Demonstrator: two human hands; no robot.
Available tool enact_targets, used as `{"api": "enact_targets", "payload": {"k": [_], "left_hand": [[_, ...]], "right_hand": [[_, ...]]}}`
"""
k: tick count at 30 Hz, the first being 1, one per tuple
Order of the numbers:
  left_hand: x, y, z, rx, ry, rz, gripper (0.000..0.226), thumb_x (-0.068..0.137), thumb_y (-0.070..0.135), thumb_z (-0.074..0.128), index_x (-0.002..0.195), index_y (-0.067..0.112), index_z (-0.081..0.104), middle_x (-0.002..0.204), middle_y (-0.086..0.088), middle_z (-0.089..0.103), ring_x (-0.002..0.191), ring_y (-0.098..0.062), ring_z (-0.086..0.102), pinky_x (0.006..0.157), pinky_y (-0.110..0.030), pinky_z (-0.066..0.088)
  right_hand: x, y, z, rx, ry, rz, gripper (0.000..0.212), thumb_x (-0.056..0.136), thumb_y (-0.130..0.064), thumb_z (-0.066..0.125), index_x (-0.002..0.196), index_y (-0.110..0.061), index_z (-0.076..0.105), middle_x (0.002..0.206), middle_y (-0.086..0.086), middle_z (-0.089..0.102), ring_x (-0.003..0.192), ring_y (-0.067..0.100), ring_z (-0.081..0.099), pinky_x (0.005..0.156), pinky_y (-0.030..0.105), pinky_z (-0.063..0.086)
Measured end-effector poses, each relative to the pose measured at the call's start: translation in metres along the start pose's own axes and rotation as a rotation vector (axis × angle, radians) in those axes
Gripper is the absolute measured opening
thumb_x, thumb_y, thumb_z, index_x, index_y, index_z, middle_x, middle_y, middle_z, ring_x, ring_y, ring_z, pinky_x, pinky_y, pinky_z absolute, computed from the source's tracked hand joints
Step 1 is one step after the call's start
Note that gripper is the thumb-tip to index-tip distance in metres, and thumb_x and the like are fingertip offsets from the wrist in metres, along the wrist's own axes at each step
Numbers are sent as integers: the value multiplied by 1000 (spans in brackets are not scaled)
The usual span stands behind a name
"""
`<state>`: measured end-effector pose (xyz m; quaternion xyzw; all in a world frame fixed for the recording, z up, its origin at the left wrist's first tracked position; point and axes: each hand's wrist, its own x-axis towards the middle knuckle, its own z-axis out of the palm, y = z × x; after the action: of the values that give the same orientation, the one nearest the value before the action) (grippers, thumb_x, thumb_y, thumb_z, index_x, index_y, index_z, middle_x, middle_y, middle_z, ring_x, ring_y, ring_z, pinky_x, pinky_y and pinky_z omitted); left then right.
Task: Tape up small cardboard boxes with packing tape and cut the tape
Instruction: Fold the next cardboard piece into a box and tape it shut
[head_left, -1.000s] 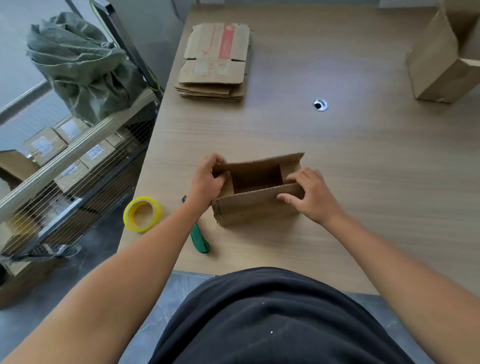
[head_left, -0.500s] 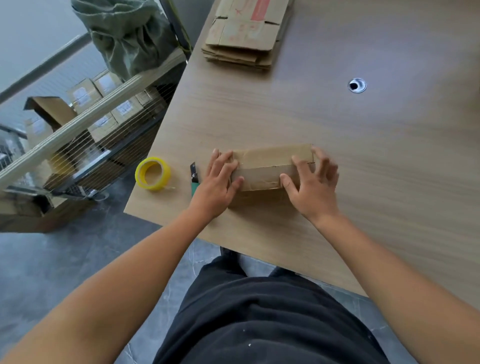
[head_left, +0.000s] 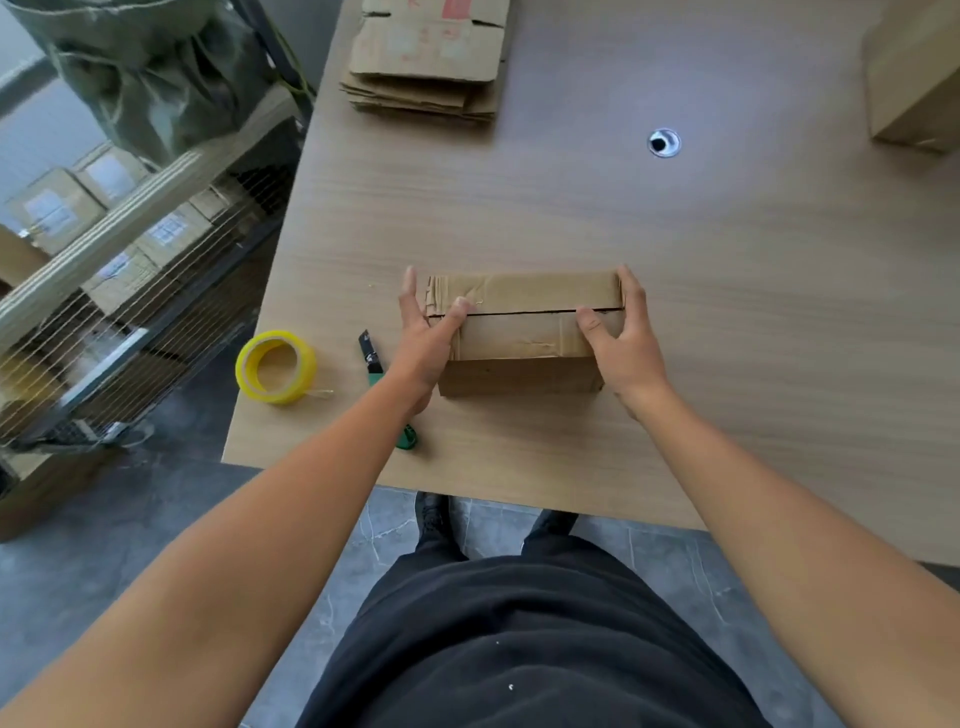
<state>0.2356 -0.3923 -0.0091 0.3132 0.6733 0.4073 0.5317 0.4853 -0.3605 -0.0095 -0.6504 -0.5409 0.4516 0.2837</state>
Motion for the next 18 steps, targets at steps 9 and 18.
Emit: {"api": "enact_targets", "payload": {"k": [9,18], "left_hand": [[-10,-20,-1,-205,-63,-156,69,77,50,75,137,46,41,134,-2,60,118,-28,63,90,-50,55],[-4,-12,13,-173,-109,-168,73,79,49,72,143,44,36,122,-2,66,96,-17,68,66,-34,57]], "right_hand": [[-20,11,-6,291,-38,184,80,72,-59,71,144,-50,36,154,-6,42,140,17,42,118,48,35],[-23,27,-15,384,-44,210,74,78,-57,71,143,-43,41,139,-7,57,129,17,55,112,52,43]]}}
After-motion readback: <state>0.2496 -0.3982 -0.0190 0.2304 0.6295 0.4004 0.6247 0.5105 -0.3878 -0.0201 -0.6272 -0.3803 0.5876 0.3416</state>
